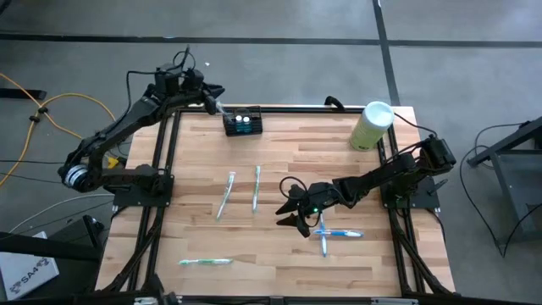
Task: Pick & Place toothbrushing station
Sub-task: Put the right blue toothbrush into the wire organizer
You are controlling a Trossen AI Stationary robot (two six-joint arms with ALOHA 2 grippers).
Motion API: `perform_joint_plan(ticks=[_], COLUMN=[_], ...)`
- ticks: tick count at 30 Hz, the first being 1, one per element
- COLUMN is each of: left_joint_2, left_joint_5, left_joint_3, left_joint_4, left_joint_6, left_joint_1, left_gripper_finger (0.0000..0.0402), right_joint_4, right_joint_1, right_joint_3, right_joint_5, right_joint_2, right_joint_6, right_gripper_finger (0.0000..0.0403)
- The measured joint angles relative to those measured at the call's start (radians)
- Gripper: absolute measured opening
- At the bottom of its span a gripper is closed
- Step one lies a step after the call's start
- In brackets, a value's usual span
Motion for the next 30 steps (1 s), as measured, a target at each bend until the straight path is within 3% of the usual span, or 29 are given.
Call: perform_joint_plan(ticks=[8,13,24,30], left_joint_2=[-0.126,-0.14,-0.134,-0.126], left_joint_5=[-0.002,-0.091,-0.265,-0.362], left_joint_3=[0.0,0.0,0.0,0.0], left_joint_4=[-0.098,-0.115,-0.118,-0.115], left_joint_6=[0.006,0.011,0.016,0.015], left_joint_1=[-0.212,-0.395,-0.707,-0.816], left_gripper_finger=[0.0075,0.0075,0.0075,0.0075], right_joint_4=[-0.012,-0.077,-0.289,-0.413], right_joint_1=[-0.001,-0.002,-0.028,-0.039], right_joint_3=[0.0,0.0,0.002,0.0], right_joint_5=[0.057,0.071,-0.232,-0.31], right_joint_2=[0.0,0.0,-0.011,-0.04], right_joint_6=[0.0,0.004,0.027,0.028], right_gripper_finger=[0.0184,0.0184,0.0184,0.0184])
